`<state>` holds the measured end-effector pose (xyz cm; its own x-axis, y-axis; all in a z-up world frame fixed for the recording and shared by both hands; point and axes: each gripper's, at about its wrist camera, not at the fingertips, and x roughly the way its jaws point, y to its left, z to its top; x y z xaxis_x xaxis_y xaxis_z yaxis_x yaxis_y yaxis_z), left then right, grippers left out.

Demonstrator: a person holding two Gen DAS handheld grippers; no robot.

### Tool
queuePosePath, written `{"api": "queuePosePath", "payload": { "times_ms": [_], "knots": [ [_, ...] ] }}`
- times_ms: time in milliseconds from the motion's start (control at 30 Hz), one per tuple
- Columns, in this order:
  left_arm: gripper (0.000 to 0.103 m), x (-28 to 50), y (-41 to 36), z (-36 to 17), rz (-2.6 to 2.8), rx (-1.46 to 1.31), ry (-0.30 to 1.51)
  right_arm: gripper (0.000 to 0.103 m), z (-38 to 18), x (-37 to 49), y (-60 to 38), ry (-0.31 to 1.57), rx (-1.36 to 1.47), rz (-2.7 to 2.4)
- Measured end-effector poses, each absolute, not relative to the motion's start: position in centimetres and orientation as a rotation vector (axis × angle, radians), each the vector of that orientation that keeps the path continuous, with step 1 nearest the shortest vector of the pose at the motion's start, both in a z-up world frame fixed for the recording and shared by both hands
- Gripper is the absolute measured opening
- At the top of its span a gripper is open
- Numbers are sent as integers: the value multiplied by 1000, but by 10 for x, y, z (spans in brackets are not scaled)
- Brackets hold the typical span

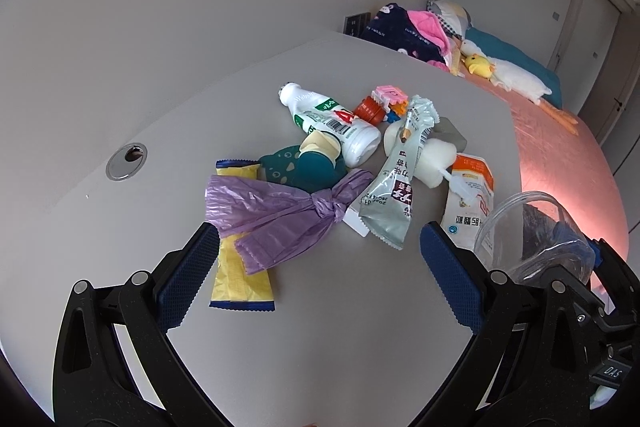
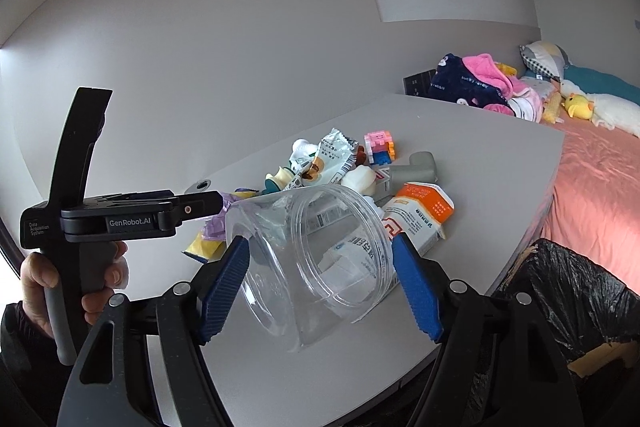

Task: Collect trash
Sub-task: 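Close the right gripper on the clear plastic jar and lift it, then grasp the silver snack wrapper with the left gripper while the right carries the jar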

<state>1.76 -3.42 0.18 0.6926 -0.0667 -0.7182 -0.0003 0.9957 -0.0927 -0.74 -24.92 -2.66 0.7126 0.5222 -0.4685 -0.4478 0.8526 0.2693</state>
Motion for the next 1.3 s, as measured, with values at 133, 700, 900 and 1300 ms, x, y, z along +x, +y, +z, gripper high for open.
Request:
{"api": "queuePosePath", "payload": {
  "times_ms": [133,700,900,1300],
  "knots": [
    [97,14,-32,2,-28,-89,803,74,-39,-3,-243,614,146,561],
    [97,18,-19,-6,-10,-102,828,79,-66,18,-208,694,110,649],
    [97,29,-21,-8,-12,-95,845,66,-61,18,-204,652,98,653],
    [97,71,-50,-6,-95,-86,852,66,-17,5,-248,480,96,529]
  ]
}}
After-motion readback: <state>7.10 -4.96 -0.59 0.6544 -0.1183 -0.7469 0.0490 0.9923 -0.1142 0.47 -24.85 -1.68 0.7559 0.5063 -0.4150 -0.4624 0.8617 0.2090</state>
